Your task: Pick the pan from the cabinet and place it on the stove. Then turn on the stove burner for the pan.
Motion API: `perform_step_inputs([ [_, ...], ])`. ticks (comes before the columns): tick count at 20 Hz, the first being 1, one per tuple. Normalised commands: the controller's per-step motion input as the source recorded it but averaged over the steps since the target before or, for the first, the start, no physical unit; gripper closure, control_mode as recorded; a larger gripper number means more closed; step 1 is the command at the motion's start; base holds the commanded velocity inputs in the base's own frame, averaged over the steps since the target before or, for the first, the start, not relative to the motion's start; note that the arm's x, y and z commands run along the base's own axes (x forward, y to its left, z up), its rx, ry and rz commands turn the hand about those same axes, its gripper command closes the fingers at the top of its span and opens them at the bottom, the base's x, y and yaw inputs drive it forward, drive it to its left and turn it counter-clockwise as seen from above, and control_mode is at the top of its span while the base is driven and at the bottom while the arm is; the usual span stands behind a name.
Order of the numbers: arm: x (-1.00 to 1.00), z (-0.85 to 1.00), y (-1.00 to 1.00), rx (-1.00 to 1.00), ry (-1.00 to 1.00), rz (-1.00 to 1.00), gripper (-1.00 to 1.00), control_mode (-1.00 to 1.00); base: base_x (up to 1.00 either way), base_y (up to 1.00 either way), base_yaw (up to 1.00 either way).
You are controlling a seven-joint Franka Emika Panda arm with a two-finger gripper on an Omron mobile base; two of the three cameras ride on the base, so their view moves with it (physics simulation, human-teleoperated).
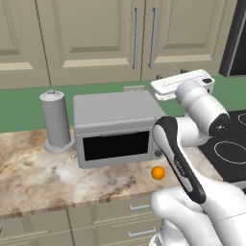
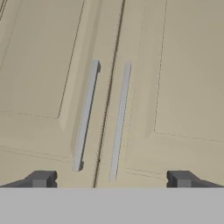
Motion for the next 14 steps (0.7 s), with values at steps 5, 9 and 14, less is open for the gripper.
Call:
perform_step_inputs([
  [5,0.14,0.37,0.02,0.00,-0.13,0.00,-1.00,-1.00,0.00,0.00,0.00],
  [9,0.18,0.37,0.02,0.00,-0.05,-0.02,-1.00,-1.00,0.00,0.00,0.00],
  [14,0.21,0.36,0.02,0.00,0.00,-0.07,-1.00,-1.00,0.00,0.00,0.00],
])
